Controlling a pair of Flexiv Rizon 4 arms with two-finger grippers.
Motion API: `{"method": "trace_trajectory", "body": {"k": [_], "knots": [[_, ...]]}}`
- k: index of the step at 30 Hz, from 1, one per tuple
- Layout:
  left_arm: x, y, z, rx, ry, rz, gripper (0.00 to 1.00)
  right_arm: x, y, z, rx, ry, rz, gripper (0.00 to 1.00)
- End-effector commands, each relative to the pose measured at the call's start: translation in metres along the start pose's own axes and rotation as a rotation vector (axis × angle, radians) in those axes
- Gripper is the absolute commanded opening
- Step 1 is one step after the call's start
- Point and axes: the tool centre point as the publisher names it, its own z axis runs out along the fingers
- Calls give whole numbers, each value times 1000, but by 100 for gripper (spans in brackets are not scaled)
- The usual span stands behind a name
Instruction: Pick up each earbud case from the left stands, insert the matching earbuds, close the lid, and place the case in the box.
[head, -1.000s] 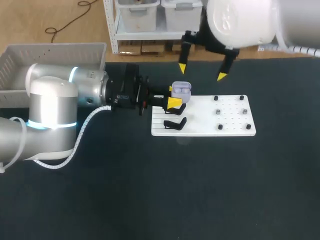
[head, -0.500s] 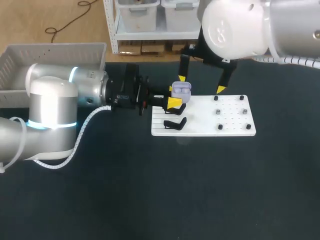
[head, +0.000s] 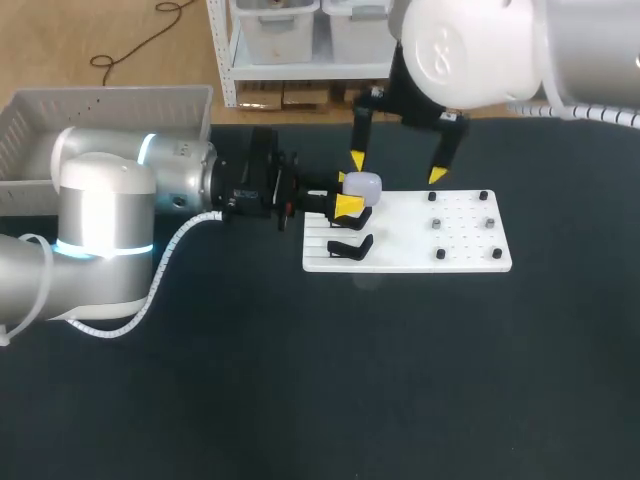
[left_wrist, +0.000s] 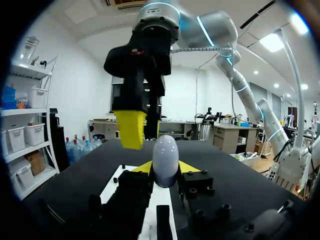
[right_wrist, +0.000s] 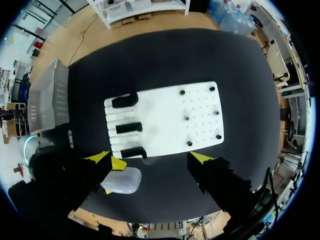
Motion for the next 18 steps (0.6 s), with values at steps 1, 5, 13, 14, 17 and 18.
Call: {"method": "trace_trajectory", "body": {"k": [1, 5, 13, 14, 17, 18], "knots": [[1, -1, 0, -3, -2, 3, 0, 25, -12, -32, -42, -244, -2, 100], [-3, -1, -5, -30, 5, -22, 0, 39, -12, -61, -95, -354, -67, 100], [-34, -4, -40, -175, -14, -117, 0, 59, -13, -85, -240, -408, -159, 100], [-40, -4, -47, -199, -13, -109, 0, 59, -13, -85, -240, -408, -159, 100], [-58, 2, -73, -297, -16, -72, 0, 59, -13, -85, -240, -408, -159, 100], [-63, 6, -82, -332, -23, -65, 0, 59, -13, -85, -240, -408, -159, 100]]}}
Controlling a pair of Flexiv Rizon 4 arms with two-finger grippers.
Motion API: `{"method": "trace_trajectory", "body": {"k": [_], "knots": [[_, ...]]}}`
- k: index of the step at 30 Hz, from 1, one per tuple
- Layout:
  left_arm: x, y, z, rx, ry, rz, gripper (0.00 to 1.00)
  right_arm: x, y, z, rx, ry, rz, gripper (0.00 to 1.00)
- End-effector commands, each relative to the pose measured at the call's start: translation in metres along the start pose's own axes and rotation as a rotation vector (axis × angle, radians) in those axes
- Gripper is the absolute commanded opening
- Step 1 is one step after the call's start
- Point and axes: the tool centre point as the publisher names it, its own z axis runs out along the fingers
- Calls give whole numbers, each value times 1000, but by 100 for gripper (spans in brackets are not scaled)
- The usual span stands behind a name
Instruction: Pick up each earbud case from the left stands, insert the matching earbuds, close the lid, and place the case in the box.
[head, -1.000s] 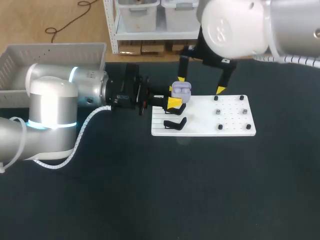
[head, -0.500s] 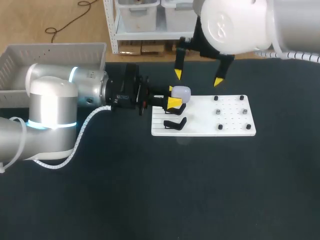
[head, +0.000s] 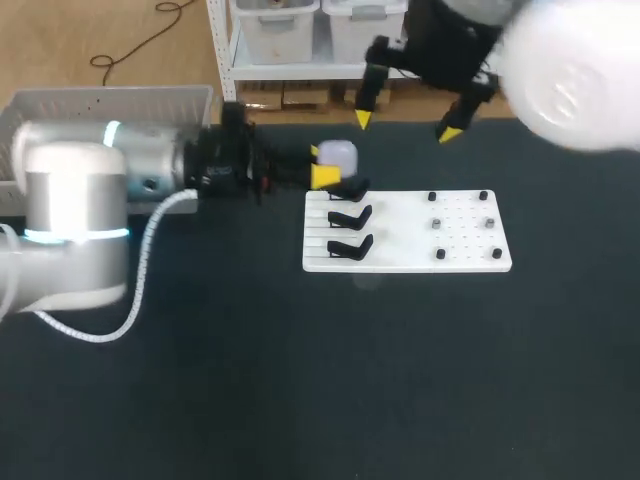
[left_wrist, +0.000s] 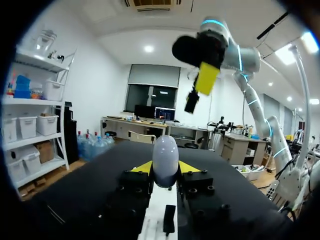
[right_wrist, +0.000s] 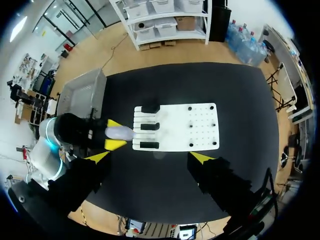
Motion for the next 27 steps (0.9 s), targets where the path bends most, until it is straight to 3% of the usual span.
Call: {"method": "trace_trajectory", "body": {"k": [1, 6, 13, 18, 27], "knots": [[-30, -7, -46, -232, -14, 33, 0, 17, -9, -2, -51, -212, 0, 100], [-51, 28, -98, -402, -14, 78, 0, 17, -9, -2, -51, -212, 0, 100], [-53, 87, -172, -637, 51, 73, 0, 17, -9, -2, -51, -212, 0, 100], [-42, 128, -221, -800, 109, 53, 0, 17, -9, -2, -51, -212, 0, 100], [5, 191, -281, -954, 251, 2, 0, 17, -9, -2, -51, -212, 0, 100]]}}
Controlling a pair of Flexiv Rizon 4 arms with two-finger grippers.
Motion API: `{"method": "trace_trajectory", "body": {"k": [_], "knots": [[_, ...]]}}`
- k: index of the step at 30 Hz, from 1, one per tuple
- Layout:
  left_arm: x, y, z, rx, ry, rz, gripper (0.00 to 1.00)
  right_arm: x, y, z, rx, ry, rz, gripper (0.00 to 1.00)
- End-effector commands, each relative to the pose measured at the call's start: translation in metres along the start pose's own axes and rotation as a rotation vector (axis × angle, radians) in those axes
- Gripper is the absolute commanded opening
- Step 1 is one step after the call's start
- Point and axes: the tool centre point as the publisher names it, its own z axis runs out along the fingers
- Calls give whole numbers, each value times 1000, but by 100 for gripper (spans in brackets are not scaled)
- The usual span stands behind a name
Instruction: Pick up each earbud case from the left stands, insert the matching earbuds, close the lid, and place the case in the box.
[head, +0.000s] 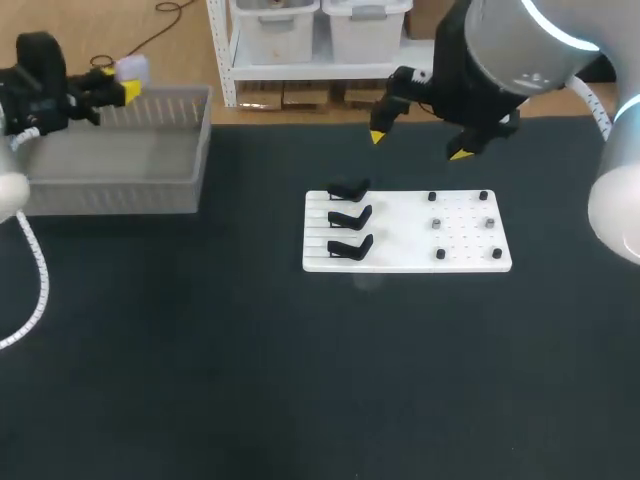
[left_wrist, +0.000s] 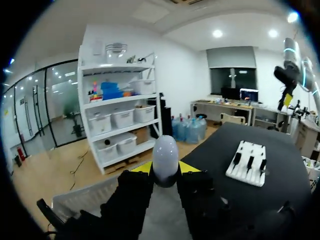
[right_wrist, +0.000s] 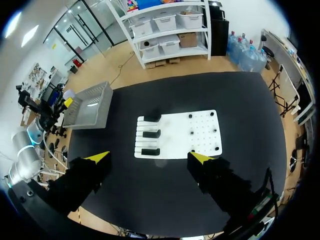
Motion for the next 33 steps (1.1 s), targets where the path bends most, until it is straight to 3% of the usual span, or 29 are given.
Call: {"method": "trace_trajectory", "body": {"k": [1, 4, 8, 9, 11, 12, 33], "knots": [[20, 28, 23, -158, 44, -28, 0, 3, -1, 0, -1, -26, 2, 100], [36, 43, 25, -172, 85, -35, 0, 3, -1, 0, -1, -26, 2, 100], [44, 49, 25, -147, 93, -43, 0, 3, -1, 0, -1, -26, 2, 100], [44, 49, 25, -144, 92, -41, 8, 3, -1, 0, -1, -26, 2, 100], [44, 48, 24, -143, 91, -40, 49, 3, -1, 0, -1, -26, 2, 100], [44, 48, 24, -143, 91, -40, 100, 3, -1, 0, -1, -26, 2, 100], [44, 48, 24, -143, 91, -40, 100, 3, -1, 0, -1, -26, 2, 100]]}}
